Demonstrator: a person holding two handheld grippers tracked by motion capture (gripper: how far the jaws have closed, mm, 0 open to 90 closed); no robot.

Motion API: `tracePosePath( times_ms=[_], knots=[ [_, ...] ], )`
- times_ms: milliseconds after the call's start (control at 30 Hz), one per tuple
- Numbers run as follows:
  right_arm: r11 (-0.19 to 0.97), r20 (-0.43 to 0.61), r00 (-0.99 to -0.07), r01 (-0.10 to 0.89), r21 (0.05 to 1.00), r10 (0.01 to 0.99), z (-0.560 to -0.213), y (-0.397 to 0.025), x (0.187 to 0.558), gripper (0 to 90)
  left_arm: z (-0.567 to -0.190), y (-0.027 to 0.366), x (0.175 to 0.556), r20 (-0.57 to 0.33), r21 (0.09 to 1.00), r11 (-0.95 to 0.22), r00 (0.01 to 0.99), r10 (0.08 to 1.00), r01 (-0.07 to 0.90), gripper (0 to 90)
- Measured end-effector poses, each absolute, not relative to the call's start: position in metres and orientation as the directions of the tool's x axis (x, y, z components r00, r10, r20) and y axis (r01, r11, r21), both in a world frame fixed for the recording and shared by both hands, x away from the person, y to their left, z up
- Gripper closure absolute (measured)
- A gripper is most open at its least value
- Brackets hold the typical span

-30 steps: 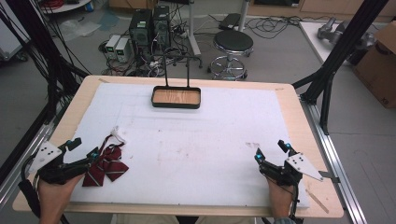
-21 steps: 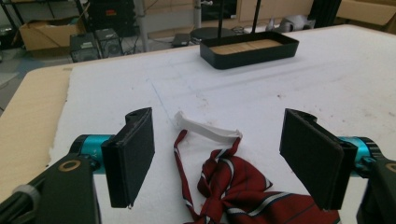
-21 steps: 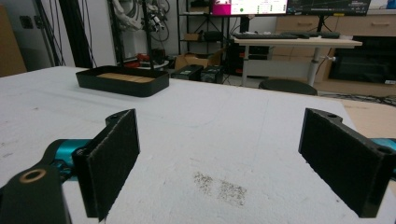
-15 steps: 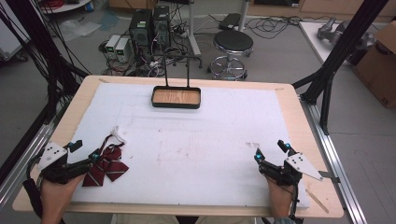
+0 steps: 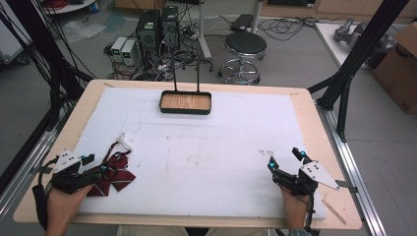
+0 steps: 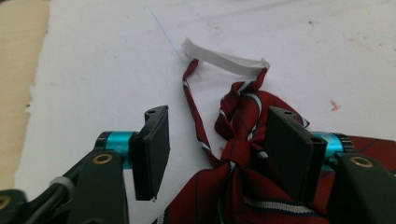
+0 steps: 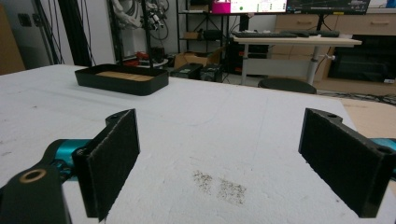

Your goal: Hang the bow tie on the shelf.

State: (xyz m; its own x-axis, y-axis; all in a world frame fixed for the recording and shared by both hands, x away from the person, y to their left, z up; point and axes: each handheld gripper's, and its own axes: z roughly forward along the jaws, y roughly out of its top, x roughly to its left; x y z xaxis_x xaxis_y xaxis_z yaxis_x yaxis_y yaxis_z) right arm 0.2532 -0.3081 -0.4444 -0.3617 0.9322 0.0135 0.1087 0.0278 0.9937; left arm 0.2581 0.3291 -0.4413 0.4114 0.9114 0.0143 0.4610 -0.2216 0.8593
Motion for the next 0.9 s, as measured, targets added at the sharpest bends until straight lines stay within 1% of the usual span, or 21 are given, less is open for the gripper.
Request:
tracePosePath(
  times_ms=[267,333,367,400,567,600,633,700,733,767,800,833,867,900],
  knots=[
    [0.026,0.016,-0.361,0.111,0.993,0.932,-0.444,-0.308,0.253,11.5,-0.447,0.325,0.262,0.009,0.816,-0.250,0.421,0.907,0.521,50.7],
    [0.027,0.015,-0.361,0.111,0.993,0.932,-0.444,-0.308,0.253,11.5,-0.448,0.326,0.263,-0.001,0.808,-0.248,0.423,0.906,0.534,55.3],
    [0.027,0.015,-0.362,0.111,0.993,0.932,-0.444,-0.308,0.253,11.5,-0.449,0.326,0.263,-0.006,0.804,-0.247,0.423,0.906,0.540,56.1],
    [0.027,0.015,-0.362,0.111,0.993,0.932,-0.444,-0.308,0.253,11.5,-0.449,0.326,0.263,-0.010,0.802,-0.246,0.425,0.905,0.544,57.6],
    [0.026,0.015,-0.361,0.110,0.994,0.932,-0.444,-0.308,0.253,11.5,-0.450,0.325,0.264,-0.002,0.790,-0.261,0.428,0.904,0.554,57.4],
    [0.028,0.013,-0.361,0.110,0.994,0.933,-0.444,-0.308,0.253,11.5,-0.450,0.325,0.265,-0.003,0.790,-0.264,0.435,0.900,0.553,60.2],
    [0.028,0.013,-0.361,0.110,0.994,0.933,-0.444,-0.308,0.253,11.5,-0.450,0.325,0.264,-0.004,0.791,-0.265,0.438,0.899,0.551,60.2],
    [0.028,0.014,-0.361,0.110,0.993,0.933,-0.444,-0.308,0.253,11.5,-0.450,0.324,0.264,-0.006,0.793,-0.270,0.450,0.893,0.547,64.3],
    [0.028,0.014,-0.361,0.110,0.994,0.933,-0.444,-0.308,0.253,11.5,-0.450,0.324,0.264,-0.003,0.792,-0.279,0.459,0.888,0.544,68.9],
    [0.028,0.014,-0.361,0.110,0.994,0.933,-0.444,-0.308,0.253,11.5,-0.450,0.324,0.264,0.001,0.793,-0.283,0.464,0.886,0.539,68.9],
    [0.027,0.014,-0.360,0.110,0.994,0.933,-0.444,-0.308,0.253,11.6,-0.450,0.321,0.262,0.025,0.794,-0.303,0.470,0.882,0.527,73.1],
    [0.027,0.014,-0.360,0.110,0.994,0.933,-0.444,-0.308,0.253,11.6,-0.450,0.321,0.262,0.025,0.794,-0.303,0.470,0.882,0.527,73.6],
    [0.027,0.015,-0.360,0.111,0.993,0.933,-0.444,-0.308,0.253,11.5,-0.449,0.317,0.261,0.064,0.795,-0.330,0.469,0.881,0.509,73.6],
    [0.029,0.013,-0.359,0.111,0.993,0.933,-0.444,-0.308,0.253,11.6,-0.448,0.316,0.260,0.086,0.801,-0.341,0.469,0.879,0.493,73.8]
  ],
)
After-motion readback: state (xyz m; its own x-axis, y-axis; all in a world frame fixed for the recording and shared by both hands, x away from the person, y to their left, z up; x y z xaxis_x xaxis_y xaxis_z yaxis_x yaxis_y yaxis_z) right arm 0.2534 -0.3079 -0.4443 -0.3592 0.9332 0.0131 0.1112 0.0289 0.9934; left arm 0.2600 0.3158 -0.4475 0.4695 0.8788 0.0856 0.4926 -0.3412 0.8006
